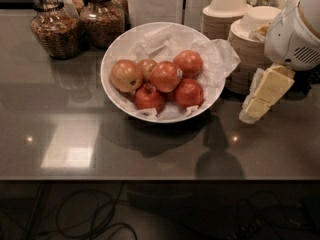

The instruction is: Pick apple from white bowl

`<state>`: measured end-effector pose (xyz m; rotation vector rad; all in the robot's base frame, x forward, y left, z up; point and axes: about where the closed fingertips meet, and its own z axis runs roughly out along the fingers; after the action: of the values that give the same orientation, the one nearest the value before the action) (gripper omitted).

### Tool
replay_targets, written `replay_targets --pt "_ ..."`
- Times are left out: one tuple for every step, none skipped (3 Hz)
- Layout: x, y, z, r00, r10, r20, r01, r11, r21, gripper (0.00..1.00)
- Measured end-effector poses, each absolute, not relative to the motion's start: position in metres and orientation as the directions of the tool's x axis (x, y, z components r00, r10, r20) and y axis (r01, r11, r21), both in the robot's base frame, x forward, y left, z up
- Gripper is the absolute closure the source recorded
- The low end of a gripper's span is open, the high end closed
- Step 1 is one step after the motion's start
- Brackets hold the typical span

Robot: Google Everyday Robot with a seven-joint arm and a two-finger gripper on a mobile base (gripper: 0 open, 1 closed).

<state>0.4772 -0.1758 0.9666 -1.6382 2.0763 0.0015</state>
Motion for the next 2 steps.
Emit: replay_targets --pt "0.502 -0.132 0.955 -0.134 -0.847 -0.515 -0.923 0.295 -0.245 0.0" --pt "0.514 -0.102 0.945 -0.114 -0.804 -0.584 -0.936 0.285 -0.209 0.02"
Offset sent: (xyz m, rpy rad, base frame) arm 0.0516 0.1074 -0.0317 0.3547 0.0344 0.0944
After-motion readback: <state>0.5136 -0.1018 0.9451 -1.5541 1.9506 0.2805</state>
